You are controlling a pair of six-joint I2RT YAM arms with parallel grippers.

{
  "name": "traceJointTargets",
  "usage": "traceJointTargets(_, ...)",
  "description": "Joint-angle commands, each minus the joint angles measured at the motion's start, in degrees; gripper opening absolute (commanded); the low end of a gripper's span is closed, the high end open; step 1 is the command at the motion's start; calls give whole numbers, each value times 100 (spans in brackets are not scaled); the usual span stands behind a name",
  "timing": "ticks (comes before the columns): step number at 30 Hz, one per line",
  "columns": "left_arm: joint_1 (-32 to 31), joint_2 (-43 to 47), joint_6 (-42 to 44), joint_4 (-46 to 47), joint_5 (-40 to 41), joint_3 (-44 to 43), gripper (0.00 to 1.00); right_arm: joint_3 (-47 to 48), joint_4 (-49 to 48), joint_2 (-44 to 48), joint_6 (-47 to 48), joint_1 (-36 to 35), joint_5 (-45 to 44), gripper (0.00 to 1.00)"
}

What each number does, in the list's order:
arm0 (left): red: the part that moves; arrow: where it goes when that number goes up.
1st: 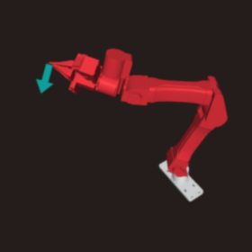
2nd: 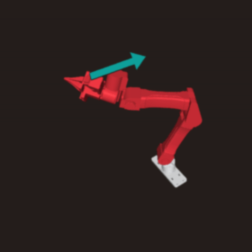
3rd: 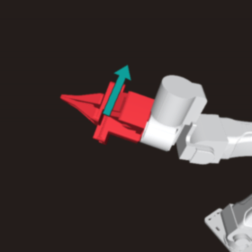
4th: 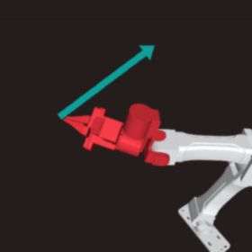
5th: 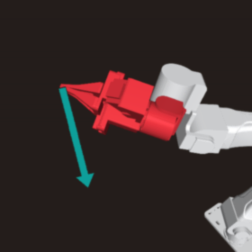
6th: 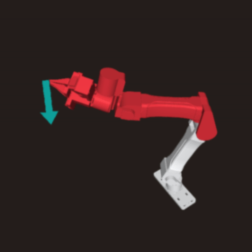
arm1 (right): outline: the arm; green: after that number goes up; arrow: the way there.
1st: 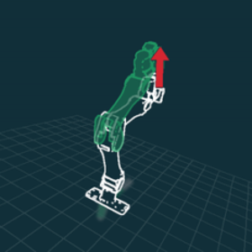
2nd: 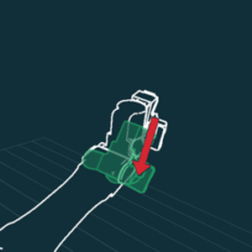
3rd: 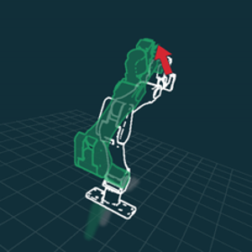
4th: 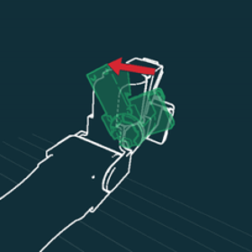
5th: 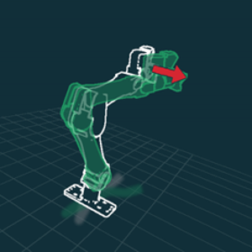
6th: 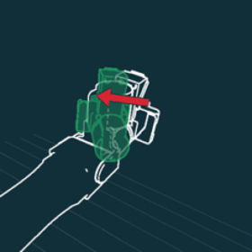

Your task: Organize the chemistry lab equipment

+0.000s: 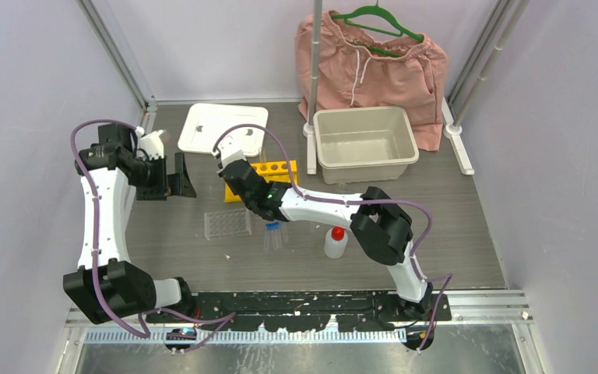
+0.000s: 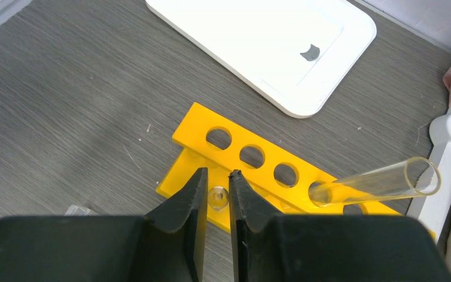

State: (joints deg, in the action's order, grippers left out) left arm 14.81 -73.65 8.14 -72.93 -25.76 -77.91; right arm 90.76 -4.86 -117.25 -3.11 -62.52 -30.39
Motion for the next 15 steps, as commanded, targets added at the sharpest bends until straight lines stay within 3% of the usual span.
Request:
traceJointTargets(1, 38, 133, 83, 62, -139, -50, 100, 222, -419, 26, 72, 35, -156, 1)
traceJointTargets(15, 31, 67, 74, 91, -145, -45, 100, 213, -349, 203, 71, 48, -101, 1)
